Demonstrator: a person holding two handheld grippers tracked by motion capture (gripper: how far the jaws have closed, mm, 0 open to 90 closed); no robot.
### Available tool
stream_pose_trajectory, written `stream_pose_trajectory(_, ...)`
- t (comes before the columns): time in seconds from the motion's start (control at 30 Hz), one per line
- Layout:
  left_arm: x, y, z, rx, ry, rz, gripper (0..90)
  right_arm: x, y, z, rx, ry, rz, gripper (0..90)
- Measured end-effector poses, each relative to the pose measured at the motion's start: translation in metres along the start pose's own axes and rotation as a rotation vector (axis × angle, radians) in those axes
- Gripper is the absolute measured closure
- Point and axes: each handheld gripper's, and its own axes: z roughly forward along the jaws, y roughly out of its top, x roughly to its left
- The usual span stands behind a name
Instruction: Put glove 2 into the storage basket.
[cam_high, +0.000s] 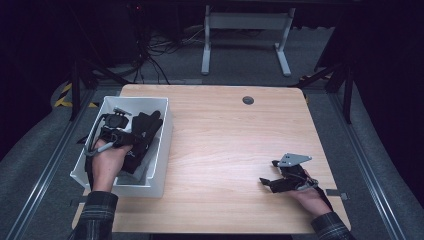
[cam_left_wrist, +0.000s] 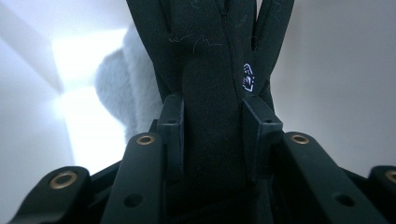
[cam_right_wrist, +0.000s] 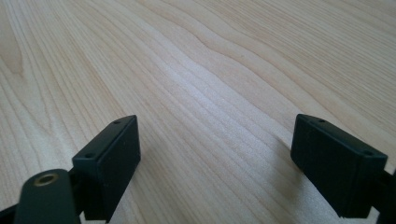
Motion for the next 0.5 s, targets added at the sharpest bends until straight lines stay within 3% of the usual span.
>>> stream_pose_trajectory(0.13, 0.004, -0.008, 0.02, 0.029, 0.009, 0.0, 65.0, 0.0, 0.0, 0.0, 0.0, 0.0, 0.0, 16.2)
stream_pose_trajectory(0.27, 0.006, -0.01, 0.022, 0.017, 0.002, -0.012, 63.6, 0.0, 0.0, 0.0, 0.0, 0.0, 0.0, 16.3)
stream_pose_trajectory(0.5, 0.011, -0.006, 0.011, -0.021, -0.012, -0.013, 42.6, 0.0, 0.0, 0.0, 0.0, 0.0, 0.0, 16.2)
